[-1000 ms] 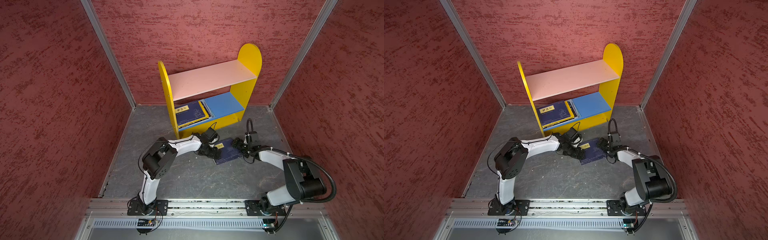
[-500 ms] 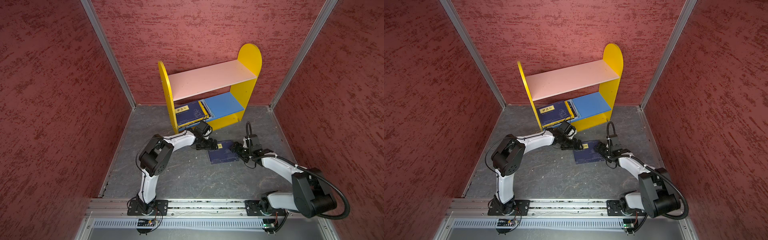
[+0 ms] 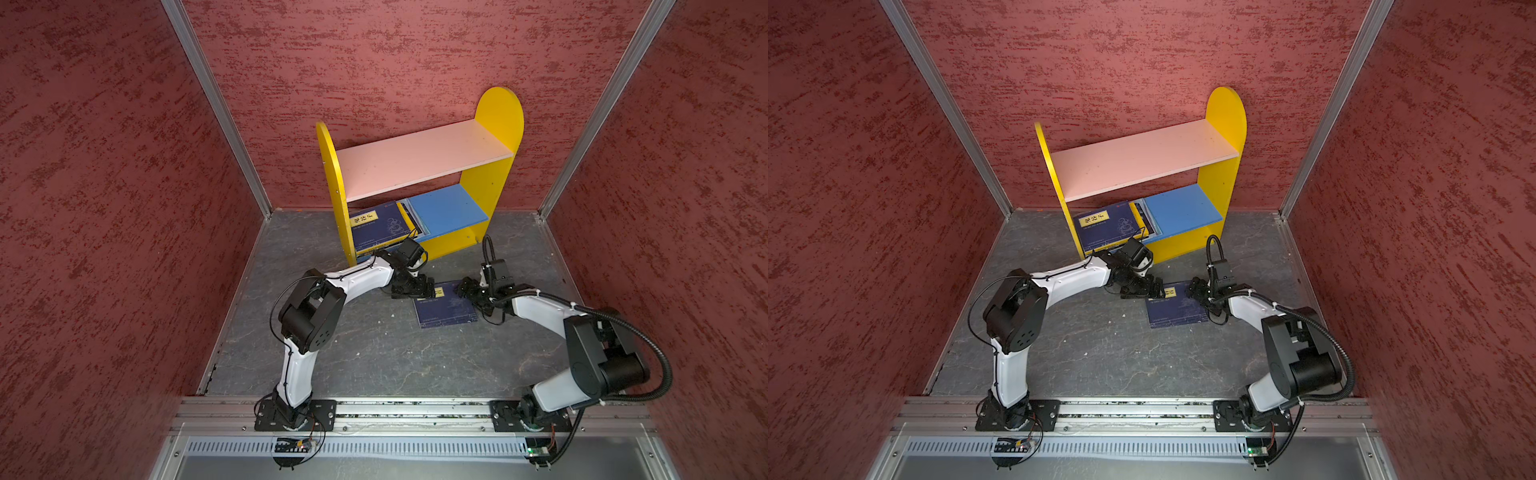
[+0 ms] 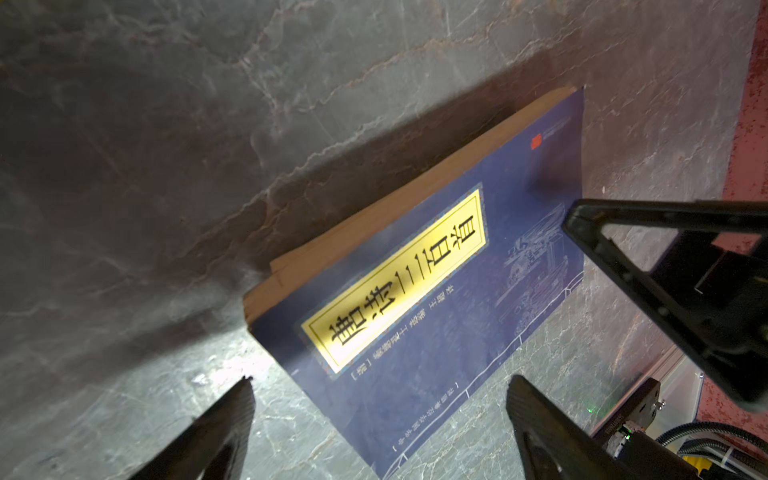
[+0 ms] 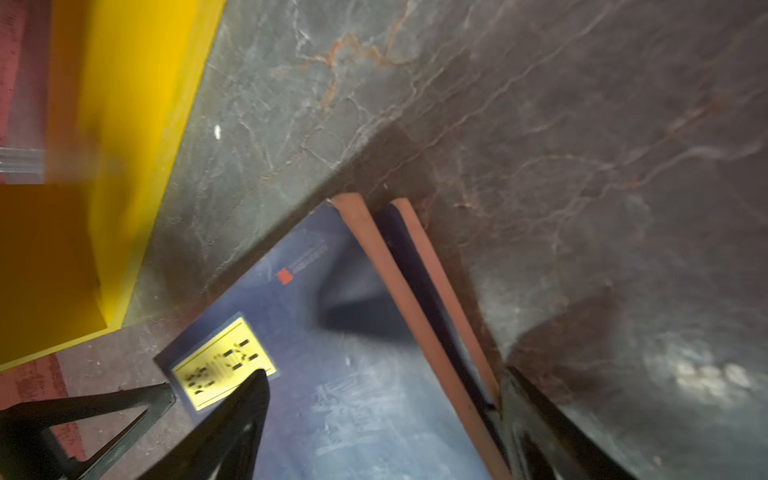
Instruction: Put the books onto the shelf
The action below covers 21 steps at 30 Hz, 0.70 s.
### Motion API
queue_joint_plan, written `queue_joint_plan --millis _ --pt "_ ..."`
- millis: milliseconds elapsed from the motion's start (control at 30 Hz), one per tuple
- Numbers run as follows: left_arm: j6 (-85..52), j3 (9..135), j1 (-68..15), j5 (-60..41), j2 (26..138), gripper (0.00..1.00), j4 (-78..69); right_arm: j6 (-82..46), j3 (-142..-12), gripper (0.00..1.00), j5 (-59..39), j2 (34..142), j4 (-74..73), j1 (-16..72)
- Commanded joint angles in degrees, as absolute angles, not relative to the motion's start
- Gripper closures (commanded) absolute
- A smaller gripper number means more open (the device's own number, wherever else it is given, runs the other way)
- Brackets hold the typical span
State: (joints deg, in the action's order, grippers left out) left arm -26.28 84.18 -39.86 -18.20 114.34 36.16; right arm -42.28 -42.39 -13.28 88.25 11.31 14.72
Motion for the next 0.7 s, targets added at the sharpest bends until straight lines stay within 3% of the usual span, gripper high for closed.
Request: queue_joint_plan --millis 0,400,667 --pt "-24.6 85.0 -39.7 -20.1 117.1 0.05 39.1 -40.6 -44.2 0.14 -13.7 89.3 11.3 16.1" --pt "-23.4 89.8 -39.5 -22.7 122.1 0.07 42.4 -42.5 -40.9 0.17 -14.4 91.0 8.5 18.6" --pt "-25.9 79.3 -38.5 -25.7 111.1 0.07 26.1 -41.0 -43.7 0.2 -17.9 93.8 7.5 19.0"
